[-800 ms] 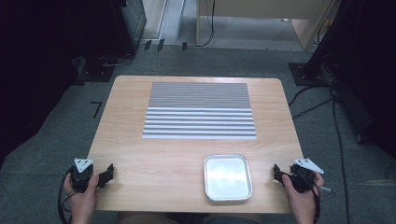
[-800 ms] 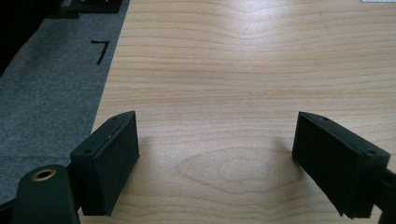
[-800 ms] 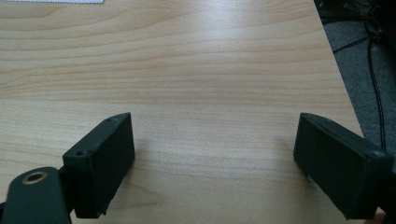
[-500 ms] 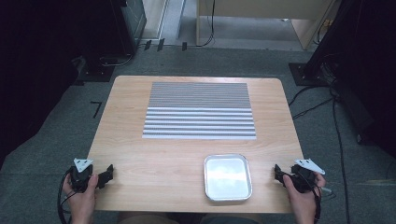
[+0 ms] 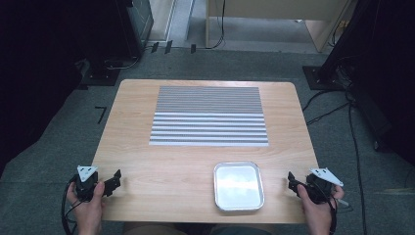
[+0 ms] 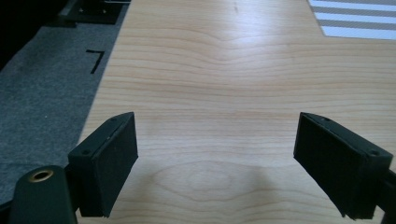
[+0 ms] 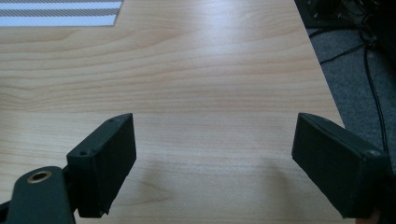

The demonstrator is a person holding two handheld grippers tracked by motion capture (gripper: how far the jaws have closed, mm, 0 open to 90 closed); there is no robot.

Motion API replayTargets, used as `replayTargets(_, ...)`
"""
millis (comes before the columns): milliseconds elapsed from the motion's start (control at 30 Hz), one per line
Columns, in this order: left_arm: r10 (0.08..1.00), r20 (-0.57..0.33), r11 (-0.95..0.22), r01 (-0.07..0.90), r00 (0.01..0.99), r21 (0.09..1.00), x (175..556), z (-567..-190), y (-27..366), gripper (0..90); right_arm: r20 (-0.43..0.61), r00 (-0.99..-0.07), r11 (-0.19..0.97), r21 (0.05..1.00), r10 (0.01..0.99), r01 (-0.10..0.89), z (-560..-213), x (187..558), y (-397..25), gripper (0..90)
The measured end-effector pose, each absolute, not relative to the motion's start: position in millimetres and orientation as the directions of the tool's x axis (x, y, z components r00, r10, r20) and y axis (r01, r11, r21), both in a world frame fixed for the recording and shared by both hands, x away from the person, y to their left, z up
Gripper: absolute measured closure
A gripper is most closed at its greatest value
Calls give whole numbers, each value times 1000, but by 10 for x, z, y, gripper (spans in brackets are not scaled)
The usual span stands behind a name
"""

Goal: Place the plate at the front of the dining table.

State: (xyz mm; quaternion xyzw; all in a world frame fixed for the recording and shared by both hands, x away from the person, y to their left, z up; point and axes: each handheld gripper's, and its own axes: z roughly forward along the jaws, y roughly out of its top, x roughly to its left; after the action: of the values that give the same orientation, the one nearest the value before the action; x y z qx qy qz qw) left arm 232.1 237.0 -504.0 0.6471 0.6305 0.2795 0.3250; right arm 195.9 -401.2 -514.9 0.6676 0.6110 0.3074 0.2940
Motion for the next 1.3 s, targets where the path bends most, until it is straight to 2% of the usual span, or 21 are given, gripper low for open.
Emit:
replayTargets(767,987,-69,-37,618,148,785,2261,-4942,1936,135,96,15,-86,799,995,595,-4963,1862,-3785,137)
replayTargets(1300,969,-72,-92,615,238,783,2282,-4902,1492,135,116,-13,-87,808,993,582,-4897,1825,-3658,137)
